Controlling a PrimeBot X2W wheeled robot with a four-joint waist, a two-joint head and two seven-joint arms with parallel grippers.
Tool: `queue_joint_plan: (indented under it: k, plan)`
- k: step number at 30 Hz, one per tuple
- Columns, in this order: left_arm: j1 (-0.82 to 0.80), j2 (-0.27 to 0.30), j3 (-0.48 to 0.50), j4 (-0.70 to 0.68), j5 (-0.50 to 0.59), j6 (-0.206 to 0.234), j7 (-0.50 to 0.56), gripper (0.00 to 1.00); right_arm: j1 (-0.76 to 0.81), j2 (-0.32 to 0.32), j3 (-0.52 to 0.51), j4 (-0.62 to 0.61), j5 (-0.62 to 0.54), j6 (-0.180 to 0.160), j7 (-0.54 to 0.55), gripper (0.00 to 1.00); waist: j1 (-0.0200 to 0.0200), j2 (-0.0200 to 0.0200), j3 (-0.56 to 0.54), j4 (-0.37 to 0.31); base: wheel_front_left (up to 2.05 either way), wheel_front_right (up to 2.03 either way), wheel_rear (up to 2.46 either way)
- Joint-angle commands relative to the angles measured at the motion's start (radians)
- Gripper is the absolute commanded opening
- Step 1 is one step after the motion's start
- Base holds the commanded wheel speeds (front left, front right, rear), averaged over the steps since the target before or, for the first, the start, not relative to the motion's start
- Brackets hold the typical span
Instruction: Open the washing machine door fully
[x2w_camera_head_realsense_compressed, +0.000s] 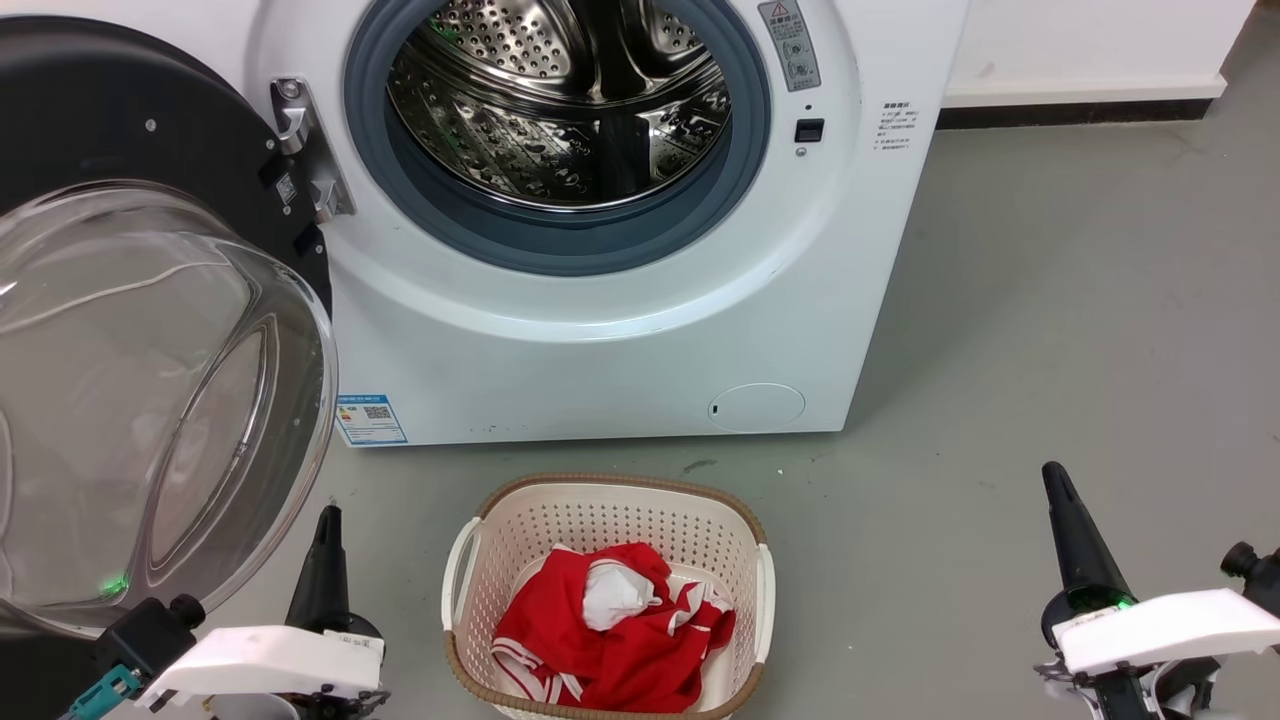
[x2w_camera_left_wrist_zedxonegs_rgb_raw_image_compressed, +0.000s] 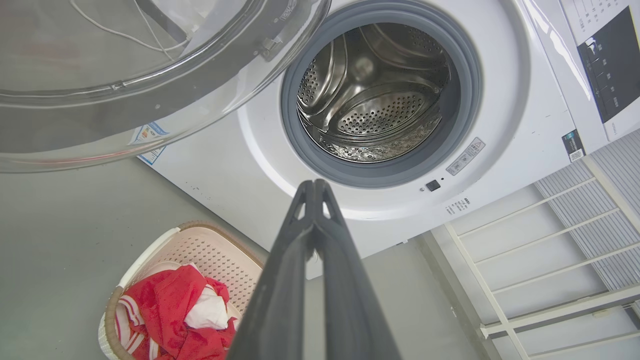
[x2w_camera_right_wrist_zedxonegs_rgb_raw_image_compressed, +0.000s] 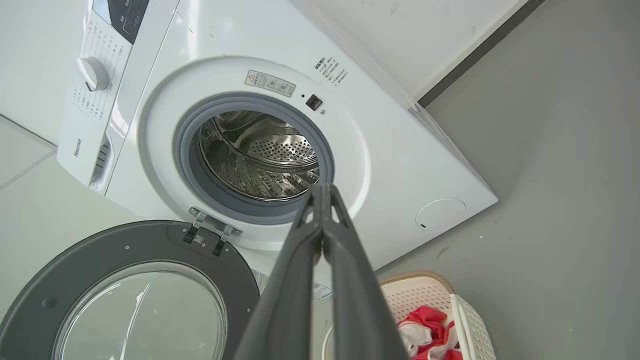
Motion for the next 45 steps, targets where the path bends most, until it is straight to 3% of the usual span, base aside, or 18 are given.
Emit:
queue_joint_plan:
  k: [1, 45]
  plan:
    - [-0.027, 0.002, 0.006, -0.004, -0.029, -0.006, 0.006, 0.00, -0.023, -0.007, -0.002, -0.002, 0.030, 0.000, 0.002, 0.00, 0.0000, 0.0000, 0.000, 0.001, 0.00, 0.00, 0.00]
    - [-0.083, -0.003, 0.028, 0.077, -0.478, -0.049, 0.118, 0.00, -0.074, -0.005, -0.034, 0.084, 0.475, 0.000, 0.076, 0.00, 0.0000, 0.0000, -0.009, 0.020, 0.00, 0.00, 0.00]
